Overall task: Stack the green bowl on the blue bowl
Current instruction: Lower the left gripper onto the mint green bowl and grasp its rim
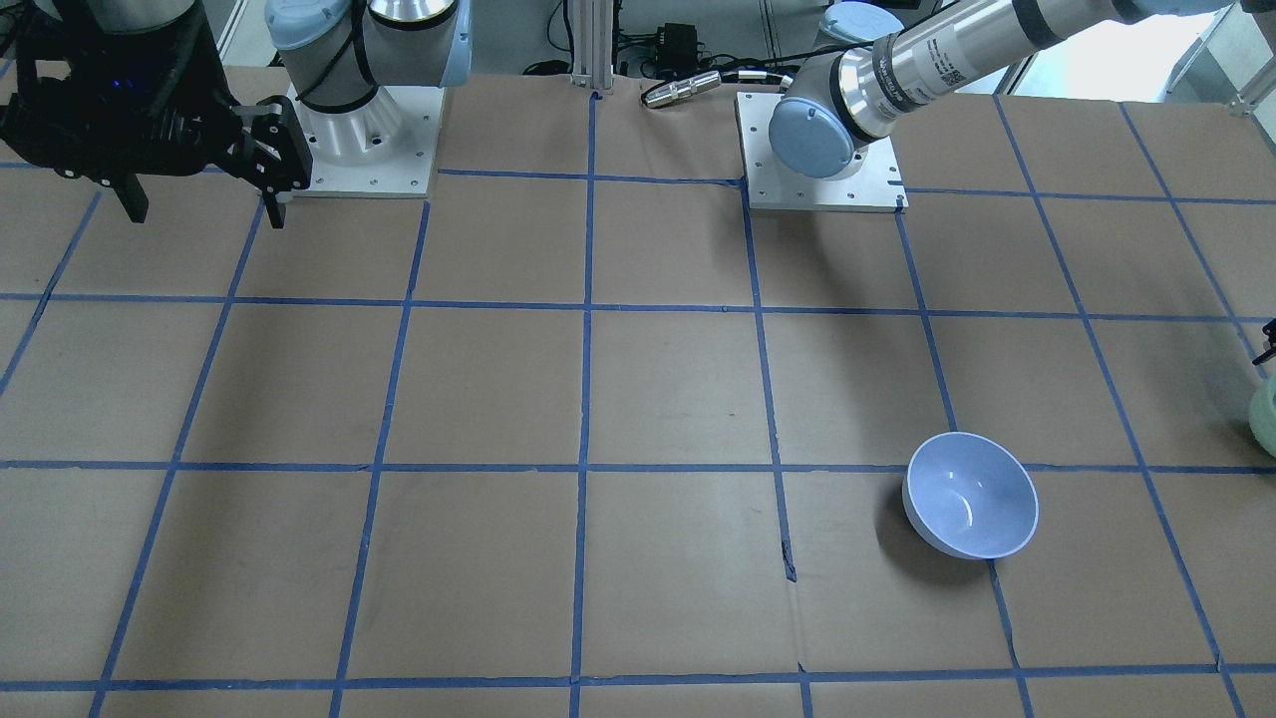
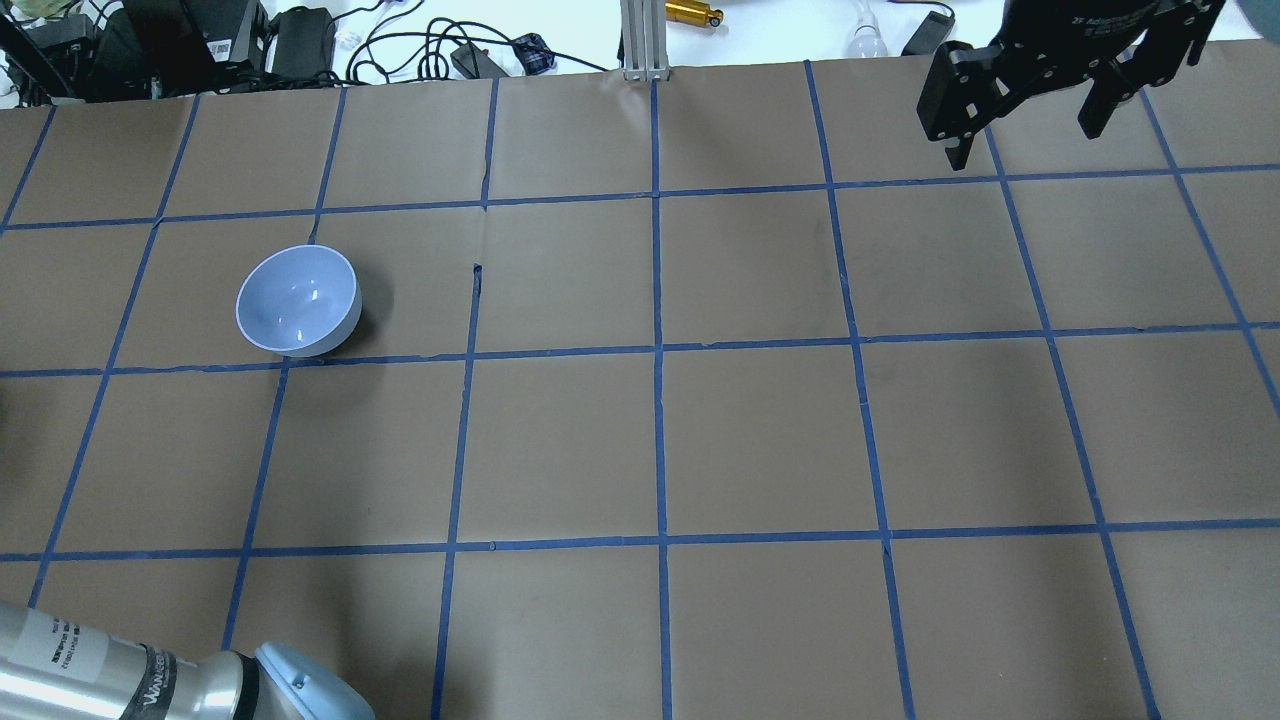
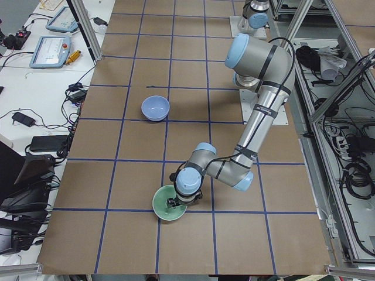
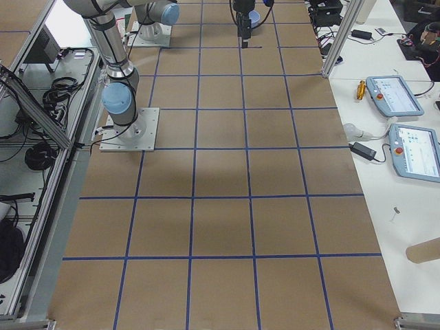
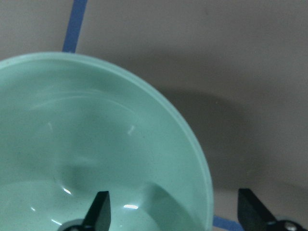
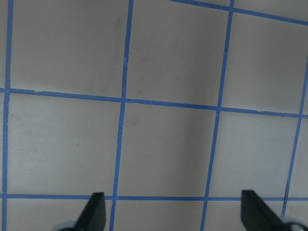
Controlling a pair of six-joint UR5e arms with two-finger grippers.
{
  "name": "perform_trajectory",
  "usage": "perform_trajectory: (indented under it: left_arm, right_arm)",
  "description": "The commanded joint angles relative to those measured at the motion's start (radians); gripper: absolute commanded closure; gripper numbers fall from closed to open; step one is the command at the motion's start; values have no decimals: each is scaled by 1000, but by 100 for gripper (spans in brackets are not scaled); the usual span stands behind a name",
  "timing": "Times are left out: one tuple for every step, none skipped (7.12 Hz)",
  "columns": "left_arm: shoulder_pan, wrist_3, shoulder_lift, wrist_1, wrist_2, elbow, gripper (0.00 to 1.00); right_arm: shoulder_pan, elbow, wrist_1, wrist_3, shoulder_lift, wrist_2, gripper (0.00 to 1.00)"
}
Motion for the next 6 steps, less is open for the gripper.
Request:
perform_trajectory:
  left_arm:
    - [0, -4, -1, 9, 3, -1, 100]
    - [0, -6, -1, 8, 2, -1, 100]
    - [0, -5, -1, 8, 2, -1, 100]
    - [0, 3, -1, 8, 0, -1, 100]
    - [0, 6, 1, 5, 0, -1, 100]
    - [0, 6, 1, 5, 0, -1, 100]
  right_arm:
    - [1, 0, 0, 0, 0, 0, 0]
    - [1, 0, 0, 0, 0, 0, 0]
    - [1, 0, 0, 0, 0, 0, 0]
    - [1, 0, 0, 0, 0, 0, 0]
    - [1, 0, 0, 0, 0, 0, 0]
    - [1, 0, 0, 0, 0, 0, 0]
